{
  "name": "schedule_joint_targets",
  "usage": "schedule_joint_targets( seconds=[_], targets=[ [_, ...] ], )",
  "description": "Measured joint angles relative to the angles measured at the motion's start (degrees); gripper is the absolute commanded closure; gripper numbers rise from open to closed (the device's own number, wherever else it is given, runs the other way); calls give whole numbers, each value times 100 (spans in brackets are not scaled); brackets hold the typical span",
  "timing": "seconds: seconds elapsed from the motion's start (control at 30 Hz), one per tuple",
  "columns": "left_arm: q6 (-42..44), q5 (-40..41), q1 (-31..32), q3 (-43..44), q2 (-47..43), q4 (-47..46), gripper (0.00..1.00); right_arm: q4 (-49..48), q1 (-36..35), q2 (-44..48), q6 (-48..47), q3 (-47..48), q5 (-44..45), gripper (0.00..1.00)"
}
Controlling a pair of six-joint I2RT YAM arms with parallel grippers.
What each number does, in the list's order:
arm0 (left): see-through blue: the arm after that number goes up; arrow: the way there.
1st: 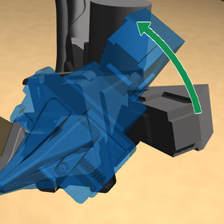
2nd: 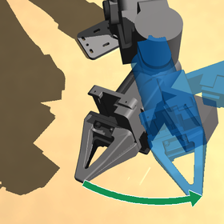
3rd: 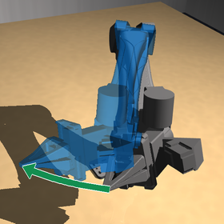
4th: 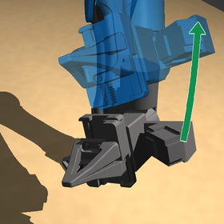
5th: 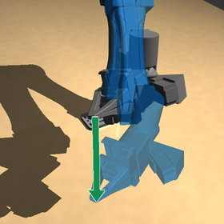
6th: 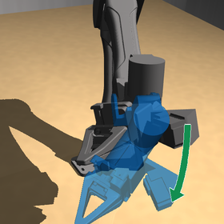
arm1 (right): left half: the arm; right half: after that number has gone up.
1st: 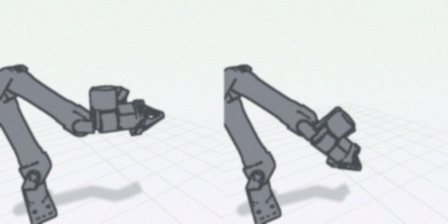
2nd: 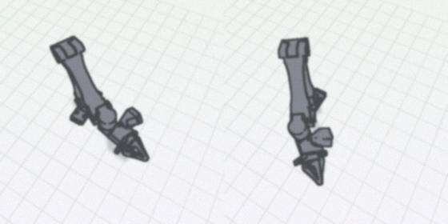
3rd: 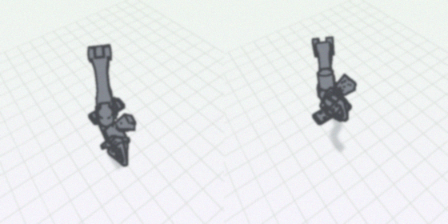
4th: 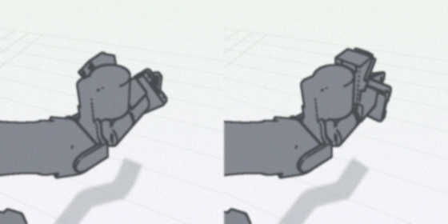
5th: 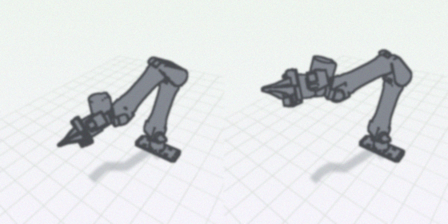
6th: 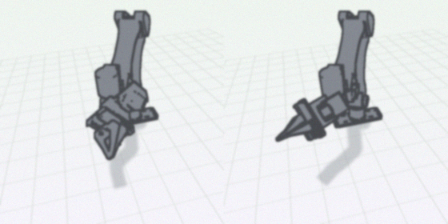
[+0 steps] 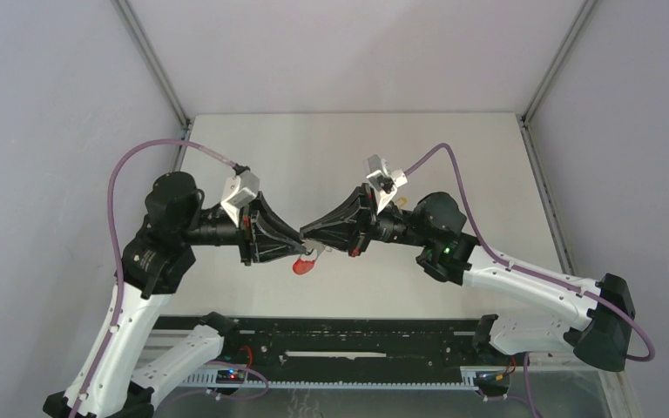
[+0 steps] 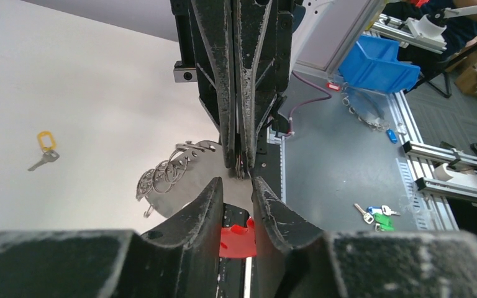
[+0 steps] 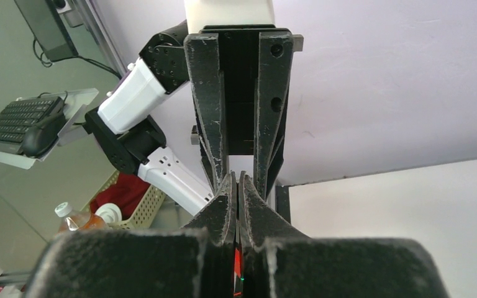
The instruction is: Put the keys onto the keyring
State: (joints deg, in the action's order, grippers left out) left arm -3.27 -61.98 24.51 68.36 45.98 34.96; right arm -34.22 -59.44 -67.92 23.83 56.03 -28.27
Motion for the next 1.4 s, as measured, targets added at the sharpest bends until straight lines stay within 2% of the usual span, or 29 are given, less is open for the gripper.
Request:
schedule_joint_targets(
  seconds=[0.37,0.4,0.5,0.6,0.7,0.83,1.17,1.4],
  targets=[
    [-146,-203,-2,0,-26,-11,74,-201,0,-7,190,-2,-280,100],
    [-146,-219,-4,0,-28,-11,72,-221,0,-13,208,-2,-299,100],
    [-149,-258,-28,11,-26,-13,55,-247,2,-31,229,-2,-365,100],
    [-181,-271,-63,50,-24,0,50,-243,0,-31,232,-2,-409,100],
    [-186,-282,-70,168,2,-11,50,-243,0,-31,232,-2,-426,100],
    [-186,-337,-70,195,-22,-9,53,-245,0,-31,238,-2,-444,100],
    [-149,-411,-70,192,-42,-11,75,-291,0,-59,319,-2,-485,100],
    [-223,-361,-74,179,-66,-85,76,-328,0,-111,358,0,-483,100]
  ],
)
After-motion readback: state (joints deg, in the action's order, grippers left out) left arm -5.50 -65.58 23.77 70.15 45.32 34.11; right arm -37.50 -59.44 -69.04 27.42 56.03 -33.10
